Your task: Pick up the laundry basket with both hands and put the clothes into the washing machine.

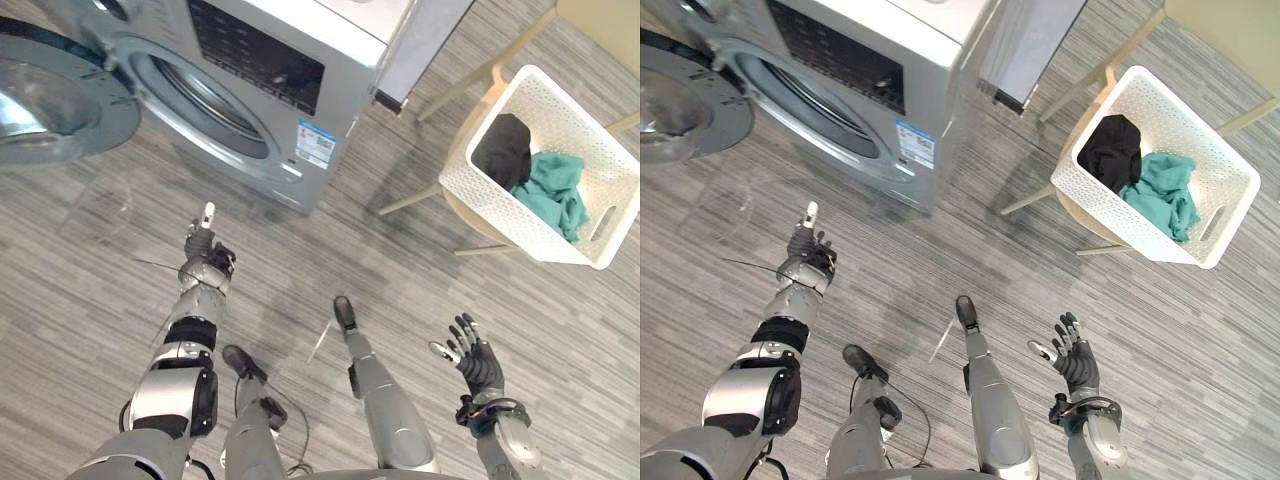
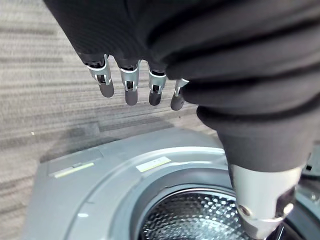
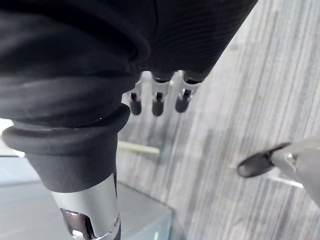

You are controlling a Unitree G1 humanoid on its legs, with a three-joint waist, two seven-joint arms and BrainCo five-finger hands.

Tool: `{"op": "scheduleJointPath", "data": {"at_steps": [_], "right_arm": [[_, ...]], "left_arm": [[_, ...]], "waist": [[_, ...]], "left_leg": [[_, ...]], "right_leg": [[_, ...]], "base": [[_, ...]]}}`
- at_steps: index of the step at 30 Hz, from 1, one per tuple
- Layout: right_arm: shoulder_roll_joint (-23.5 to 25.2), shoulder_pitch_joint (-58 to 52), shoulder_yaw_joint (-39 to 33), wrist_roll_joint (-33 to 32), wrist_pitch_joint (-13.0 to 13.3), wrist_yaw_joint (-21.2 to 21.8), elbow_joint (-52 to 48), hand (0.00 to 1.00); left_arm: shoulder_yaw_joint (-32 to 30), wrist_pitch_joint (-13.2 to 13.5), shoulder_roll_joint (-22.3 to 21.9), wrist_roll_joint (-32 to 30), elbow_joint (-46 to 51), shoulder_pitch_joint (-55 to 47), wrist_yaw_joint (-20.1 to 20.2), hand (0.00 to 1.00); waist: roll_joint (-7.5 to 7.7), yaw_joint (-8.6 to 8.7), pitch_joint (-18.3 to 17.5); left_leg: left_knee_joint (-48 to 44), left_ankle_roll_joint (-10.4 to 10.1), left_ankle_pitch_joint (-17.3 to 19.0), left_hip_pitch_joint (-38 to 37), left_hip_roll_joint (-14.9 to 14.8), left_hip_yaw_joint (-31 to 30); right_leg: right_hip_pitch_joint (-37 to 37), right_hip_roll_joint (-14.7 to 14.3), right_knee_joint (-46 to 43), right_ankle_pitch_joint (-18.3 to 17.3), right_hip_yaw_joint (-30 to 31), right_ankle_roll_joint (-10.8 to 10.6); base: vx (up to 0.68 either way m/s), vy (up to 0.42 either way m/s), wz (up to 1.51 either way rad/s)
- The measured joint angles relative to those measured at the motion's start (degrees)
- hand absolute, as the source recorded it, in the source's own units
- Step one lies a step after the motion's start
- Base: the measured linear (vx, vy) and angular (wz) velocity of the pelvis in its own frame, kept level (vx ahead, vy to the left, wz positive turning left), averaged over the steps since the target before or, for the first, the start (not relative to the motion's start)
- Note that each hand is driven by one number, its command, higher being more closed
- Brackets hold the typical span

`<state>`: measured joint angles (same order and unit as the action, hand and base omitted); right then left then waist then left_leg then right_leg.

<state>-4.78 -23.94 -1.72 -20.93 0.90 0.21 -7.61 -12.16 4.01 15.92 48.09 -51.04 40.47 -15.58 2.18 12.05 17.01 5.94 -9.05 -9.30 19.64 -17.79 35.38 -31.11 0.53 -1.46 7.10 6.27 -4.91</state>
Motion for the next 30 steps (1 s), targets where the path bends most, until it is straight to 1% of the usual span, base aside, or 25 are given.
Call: {"op": "scheduleJointPath", "data": {"at_steps": [2, 4, 5, 6, 8, 12, 13, 15, 16, 17, 18, 21, 24, 25, 26, 27, 28, 29, 30], "right_arm": [[0.23, -0.59, 2.18, -0.03, 0.10, -0.09, -0.69, 0.00], [0.64, -0.88, 2.76, -1.36, 0.20, -0.19, -0.80, 0.00], [0.77, -0.89, 2.76, -2.03, 0.30, -0.35, -1.13, 0.00], [0.76, -0.90, 2.75, -2.42, 0.45, -0.47, -1.47, 0.00], [0.75, -1.01, 2.75, -3.79, 1.28, -1.22, -3.14, 0.00], [0.74, -1.18, 3.47, -4.03, 1.90, -1.60, -3.45, 0.00], [0.75, -1.40, 3.92, -4.33, 2.05, -1.58, -3.45, 0.00], [0.68, -1.61, 4.20, -4.37, 2.35, -1.52, -3.39, 0.00], [0.58, -1.67, 4.48, -4.38, 2.74, -1.53, -3.36, 0.00], [0.58, -1.67, 4.52, -4.38, 2.78, -1.54, -3.31, 0.00], [0.17, -1.74, 4.58, -4.47, 2.98, -1.59, -3.21, 0.00], [-0.61, -1.77, 4.63, -4.57, 3.17, -1.59, -3.08, 0.00], [-1.34, -1.91, 4.67, -6.12, 3.23, -2.07, -2.43, 0.00], [-1.76, -1.91, 4.68, -6.21, 3.25, -2.29, -2.26, 0.00], [-2.41, -1.92, 4.68, -6.32, 3.29, -2.51, -2.23, 0.00], [-2.72, -1.96, 4.61, -6.55, 3.39, -2.54, -2.25, 0.00], [-2.97, -2.02, 4.63, -6.71, 3.70, -2.49, -2.01, 0.00], [-2.85, -2.43, 4.70, -6.87, 3.73, -2.50, -1.71, 0.00], [-2.92, -2.43, 4.61, -7.24, 3.81, -2.52, -1.68, 0.00]], "left_arm": [[-2.56, 0.93, -0.14, 3.84, 2.46, 1.20, -1.94, 0.00], [-4.01, 2.26, 0.07, 4.43, 4.05, 1.52, -3.20, 0.00], [-4.94, 3.02, 0.30, 5.22, 4.66, 1.56, -3.76, 0.00], [-5.47, 3.25, 0.36, 5.21, 4.96, 1.56, -4.29, 0.00], [-6.43, 4.09, 0.46, 5.22, 5.63, 1.79, -5.95, 0.00], [-7.26, 4.13, 1.56, 5.32, 5.62, 2.35, -7.26, 0.00], [-8.39, 4.13, 1.78, 5.36, 5.62, 2.94, -7.58, 0.00], [-8.68, 4.33, 2.71, 5.41, 5.85, 3.68, -8.57, 0.00], [-8.79, 4.95, 4.02, 5.77, 6.11, 3.69, -8.91, 0.00], [-8.82, 5.35, 4.76, 5.96, 6.28, 3.71, -9.32, 0.00], [-8.93, 4.28, 5.36, 7.47, 6.29, 3.93, -10.84, 0.00], [-9.97, 4.33, 5.16, 7.49, 6.29, 4.03, -12.13, 0.00], [-10.72, 4.31, 5.81, 7.40, 6.28, 5.18, -13.69, 0.00], [-10.72, 4.28, 6.20, 7.28, 6.28, 5.91, -14.18, 0.00], [-10.69, 4.20, 6.88, 7.05, 6.28, 7.19, -14.98, 0.00], [-10.65, 4.16, 7.18, 6.90, 6.27, 8.10, -15.28, 0.00], [-10.58, 4.24, 7.84, 6.39, 6.34, 9.63, -15.78, 0.00], [-10.90, 4.26, 9.49, 5.00, 6.29, 12.05, -16.22, 0.00], [-11.04, 4.34, 9.93, 4.59, 6.35, 13.04, -16.18, 0.00]], "waist": [[0.03, -0.12, -0.02], [0.05, -0.47, -0.03], [0.05, -0.81, -0.03], [0.05, -0.97, -0.03], [0.05, -2.01, -0.03], [0.03, -2.37, -0.01], [0.05, -3.10, 0.01], [0.07, -3.96, 0.03], [0.09, -4.13, 0.04], [0.09, -4.29, 0.05], [0.08, -5.13, 0.06], [0.20, -5.15, 0.17], [0.19, -5.19, 0.21], [0.15, -5.42, 0.25], [0.10, -5.86, 0.56], [0.00, -5.94, 0.97], [-0.75, -6.67, 1.79], [1.28, -6.29, 1.52], [1.38, -6.22, 1.74]], "left_leg": [[-0.05, -0.76, -1.92, 0.57, -0.60, 1.60], [-0.12, -1.17, -3.34, 0.68, -1.05, 3.31], [-0.37, -0.62, -4.01, 0.69, -1.17, 4.22], [-0.38, -0.55, -4.14, 0.69, -1.17, 4.34], [-0.42, -0.57, -4.19, 0.76, -1.17, 4.39], [-0.46, -0.56, -4.20, 1.70, -1.31, 4.36], [-0.46, -0.55, -4.20, 1.86, -1.32, 4.34], [-0.47, -0.55, -4.20, 1.85, -1.33, 4.33], [-0.47, -0.54, -4.20, 1.86, -1.31, 4.32], [-0.47, -0.54, -4.20, 1.88, -1.30, 4.30], [-0.48, -0.53, -4.21, 1.83, -1.37, 4.32], [-0.48, -0.53, -4.20, 1.98, -1.55, 4.25], [-0.49, -0.52, -4.20, 1.77, -1.95, 4.31], [-0.50, -0.52, -4.20, 1.70, -2.20, 4.35], [-0.51, -0.42, -4.28, 1.51, -2.57, 4.42], [-0.53, -0.32, -4.34, 1.31, -3.14, 4.40], [-0.56, -0.25, -4.36, 1.08, -3.82, 4.33], [-0.54, -0.36, -4.28, 1.55, -2.93, 4.39], [-0.53, -0.52, -4.15, 1.73, -2.41, 4.14]], "right_leg": [[-0.42, -0.38, -0.48, 0.02, -0.72, 0.03], [-0.43, -0.56, -1.14, 0.02, -1.44, 0.03], [-0.40, -0.61, -1.61, 0.01, -1.64, 0.04], [-0.40, -0.61, -1.79, 0.01, -1.74, 0.04], [-0.48, -0.56, -2.40, -0.01, -2.02, 0.04], [-0.50, -0.39, -3.16, -0.16, -3.69, 0.19], [-0.52, -0.32, -3.79, -0.70, -4.28, 1.00], [-0.65, -0.33, -5.14, -1.59, -4.69, 1.41], [-0.66, -0.25, -6.10, -2.57, -4.83, 1.04], [-0.72, -0.29, -6.57, -2.87, -4.91, 1.13], [-0.72, -0.33, -7.49, -3.56, -5.68, 1.54], [-0.73, -0.33, -8.52, -4.18, -6.38, 1.19], [-0.86, -0.48, -11.17, -5.28, -7.37, 1.75], [-1.30, -0.67, -12.49, -5.34, -7.75, 1.82], [-2.62, -0.94, -15.71, -5.59, -8.00, 1.53], [-4.09, -1.13, -18.90, -5.83, -8.05, 1.31], [-7.67, -1.71, -23.53, -8.46, -8.04, 1.53], [-5.50, -1.00, -10.72, -2.64, -7.75, 1.83], [-4.26, -0.64, -8.69, -3.78, -7.90, 2.24]], "base": [[0.09, -0.066, 0.05], [0.08, -0.035, 0.15], [0.08, -0.022, 0.12], [0.10, -0.013, 0.08], [0.11, -0.003, 0.08], [0.06, 0.014, 0.20], [0.05, 0.030, 0.23], [0.03, 0.022, 0.21], [0.02, 0.017, 0.22], [0.04, 0.009, 0.24], [0.04, -0.001, 0.16], [0.04, -0.012, 0.15], [0.08, -0.026, 0.17], [0.09, -0.035, 0.08], [0.08, -0.034, 0.03], [0.11, -0.090, -0.04], [0.10, -0.158, 0.21], [0.12, -0.255, 0.37], [0.06, -0.232, 0.32]]}}
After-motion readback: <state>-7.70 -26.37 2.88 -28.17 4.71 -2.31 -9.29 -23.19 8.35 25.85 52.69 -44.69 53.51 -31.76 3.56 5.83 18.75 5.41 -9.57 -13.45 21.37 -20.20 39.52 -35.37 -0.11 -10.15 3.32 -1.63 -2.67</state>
